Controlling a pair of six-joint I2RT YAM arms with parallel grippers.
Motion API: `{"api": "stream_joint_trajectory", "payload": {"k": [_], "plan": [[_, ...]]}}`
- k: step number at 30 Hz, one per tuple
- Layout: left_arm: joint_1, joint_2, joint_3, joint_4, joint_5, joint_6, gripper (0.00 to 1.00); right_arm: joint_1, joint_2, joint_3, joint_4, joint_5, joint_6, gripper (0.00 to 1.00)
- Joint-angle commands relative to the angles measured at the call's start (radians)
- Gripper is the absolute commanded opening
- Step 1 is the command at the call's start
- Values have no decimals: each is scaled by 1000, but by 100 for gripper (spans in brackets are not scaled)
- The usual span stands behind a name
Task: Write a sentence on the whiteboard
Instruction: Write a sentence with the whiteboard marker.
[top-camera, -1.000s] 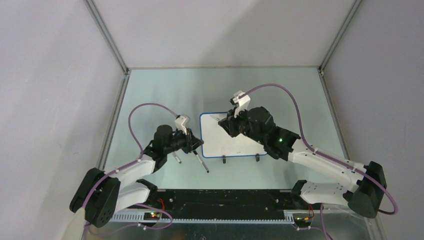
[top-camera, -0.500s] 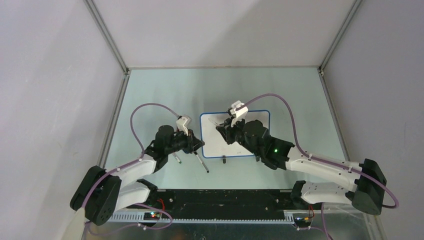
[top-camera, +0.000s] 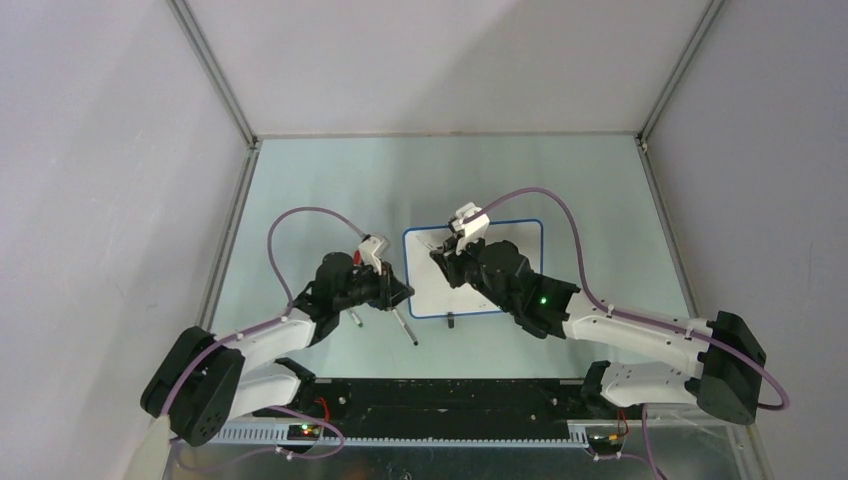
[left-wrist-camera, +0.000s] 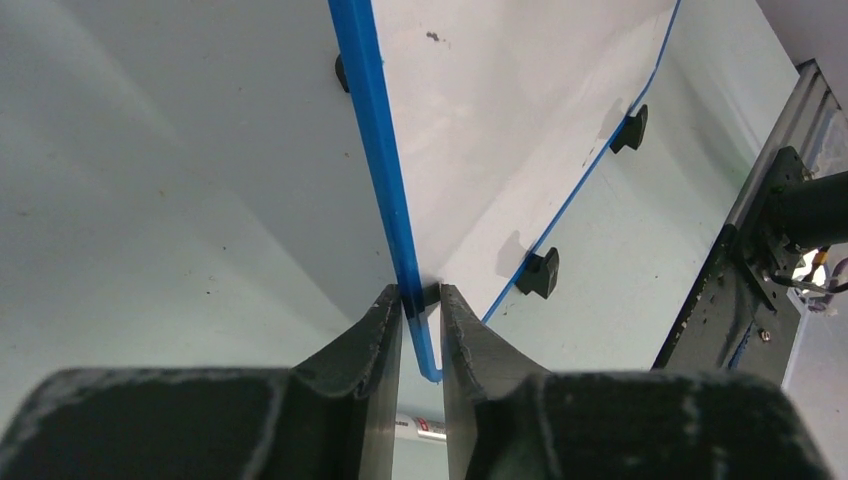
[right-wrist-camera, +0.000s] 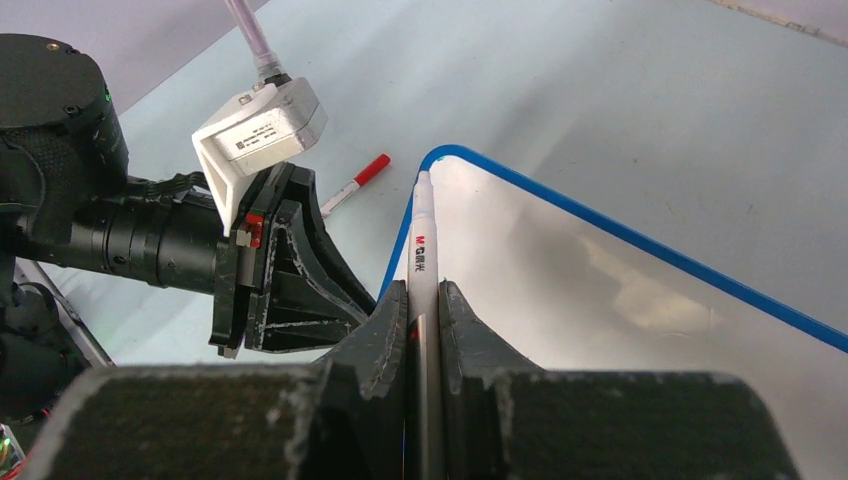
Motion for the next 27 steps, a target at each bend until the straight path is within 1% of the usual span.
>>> {"api": "stream_joint_trajectory", "payload": {"k": [1, 2, 5, 7, 10, 12, 18, 27], "plan": [[-18, 10, 29, 8, 14, 31, 25, 7, 12, 6, 51, 26, -13, 0], [-18, 11, 30, 8, 13, 33, 28, 7, 12, 6, 50, 25, -12, 0], [-18, 18, 38, 3, 12, 38, 30, 6, 11, 6, 49, 23, -10, 0], [-18, 26, 47, -2, 11, 40, 27, 7, 12, 5, 49, 24, -8, 0], [-18, 34, 54, -3, 13, 41, 19, 6, 16, 6, 47, 25, -8, 0], [-17, 34, 55, -4, 13, 41, 16, 6, 18, 6, 47, 29, -8, 0], [-18, 25, 52, -15, 7, 46, 13, 7, 34, 29, 24, 46, 1, 0], [-18, 24, 52, -22, 0, 48, 15, 7, 90, 80, -19, 62, 12, 0]]}}
